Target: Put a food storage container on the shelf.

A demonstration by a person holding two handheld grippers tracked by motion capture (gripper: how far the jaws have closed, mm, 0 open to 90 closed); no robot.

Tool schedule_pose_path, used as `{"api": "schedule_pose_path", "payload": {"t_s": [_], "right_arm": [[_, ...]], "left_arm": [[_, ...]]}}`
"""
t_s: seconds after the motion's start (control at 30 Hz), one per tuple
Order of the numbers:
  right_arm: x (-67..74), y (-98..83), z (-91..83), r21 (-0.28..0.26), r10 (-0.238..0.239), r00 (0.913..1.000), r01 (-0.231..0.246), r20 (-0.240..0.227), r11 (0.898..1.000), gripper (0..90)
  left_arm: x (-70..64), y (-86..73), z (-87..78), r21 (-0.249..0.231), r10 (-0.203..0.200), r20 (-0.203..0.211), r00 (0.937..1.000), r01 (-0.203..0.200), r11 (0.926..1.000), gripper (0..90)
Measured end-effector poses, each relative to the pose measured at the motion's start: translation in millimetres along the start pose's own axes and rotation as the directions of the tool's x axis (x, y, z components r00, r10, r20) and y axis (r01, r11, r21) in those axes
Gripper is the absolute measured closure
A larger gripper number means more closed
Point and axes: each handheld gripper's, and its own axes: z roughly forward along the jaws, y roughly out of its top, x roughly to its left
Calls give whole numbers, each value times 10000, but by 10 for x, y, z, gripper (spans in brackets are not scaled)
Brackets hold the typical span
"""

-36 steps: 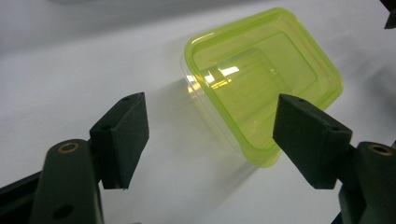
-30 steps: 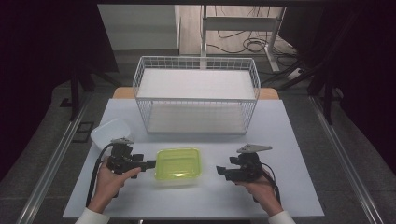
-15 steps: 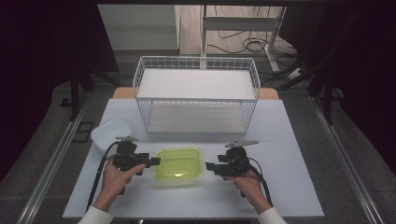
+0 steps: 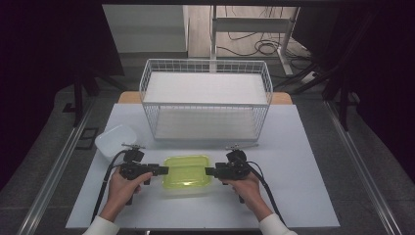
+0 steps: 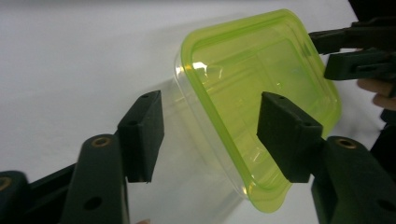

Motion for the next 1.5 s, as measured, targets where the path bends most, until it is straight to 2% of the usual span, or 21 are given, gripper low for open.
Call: {"api": "schedule_pose_path", "payload": {"t_s": [0.13,0.2,0.33,0.37,0.4,0.57,0.7,0.77,0.87,0.9,0.97,1.03,1.07,1.1,1.17,1.2,1.23,1.27,1.3,1.37,1.5], "right_arm": [[-24,1,40,39,308,9994,-308,-172,9995,463],[-52,7,69,45,617,9969,-616,-493,9981,525],[-69,6,88,227,932,9905,-913,-1015,9956,642],[-69,6,88,227,932,9905,-913,-1015,9956,642],[-86,4,77,271,1128,9877,-1105,-1083,9935,693],[-99,7,16,130,1644,9793,-1640,-1179,9864,756],[-78,10,-44,-56,1634,9797,-1652,-1162,9862,789],[-71,11,-61,-81,1582,9804,-1602,-1174,9871,790],[-26,14,-114,-232,1373,9839,-1408,-1146,9898,791],[12,26,-173,-433,1113,9876,-1166,-1107,9922,791],[40,36,-230,-625,889,9903,-959,-1069,9934,791],[80,51,-304,-851,569,9937,-652,-963,9942,792],[115,63,-356,-989,316,9958,-400,-855,9943,792],[115,63,-356,-989,316,9958,-400,-855,9943,792],[235,103,-502,-1348,-441,9979,374,-475,9902,791],[235,103,-502,-1348,-441,9979,374,-475,9902,791],[312,138,-608,-1631,-866,9959,810,-278,9833,791],[345,153,-655,-1755,-991,9948,938,-220,9800,791],[365,163,-688,-1834,-1106,9937,1057,-168,9773,791],[406,183,-764,-1999,-1372,9905,1325,-96,9708,791],[430,195,-823,-2178,-1550,9879,1506,-34,9643,791]], "left_arm": [[30,-23,45,243,-229,323,9992,221,9995,472],[31,-37,64,348,-290,637,9975,268,9990,575],[24,-49,94,491,-334,690,9971,301,9983,665],[24,-49,94,491,-334,690,9971,301,9983,686],[27,-57,101,455,-485,793,9957,450,9980,698],[-15,-73,65,14,-484,965,9942,485,9988,737],[-60,-77,-8,-622,-498,1217,9913,577,9964,786],[-80,-74,-30,-687,-414,1191,9920,498,9964,794],[-148,-73,-70,-779,-109,1044,9945,191,9968,795],[-199,-64,-104,-894,153,992,9949,-64,9960,795],[-221,-61,-117,-962,224,1004,9947,-127,9953,795],[-341,-47,-179,-1217,717,843,9939,-612,9907,795],[-373,-43,-196,-1284,852,758,9935,-750,9889,795],[-373,-43,-196,-1284,852,758,9935,-750,9889,796],[-516,-24,-286,-1636,1348,495,9896,-1251,9786,797],[-516,-24,-286,-1636,1348,495,9896,-1251,9786,797],[-556,-16,-317,-1752,1483,494,9877,-1376,9749,796],[-618,0,-366,-1944,1672,477,9848,-1550,9686,797],[-618,0,-366,-1944,1672,477,9848,-1550,9686,796],[-701,22,-431,-2181,2031,405,9783,-1898,9573,796],[-746,49,-464,-2324,2204,383,9746,-2059,9506,796]]}}
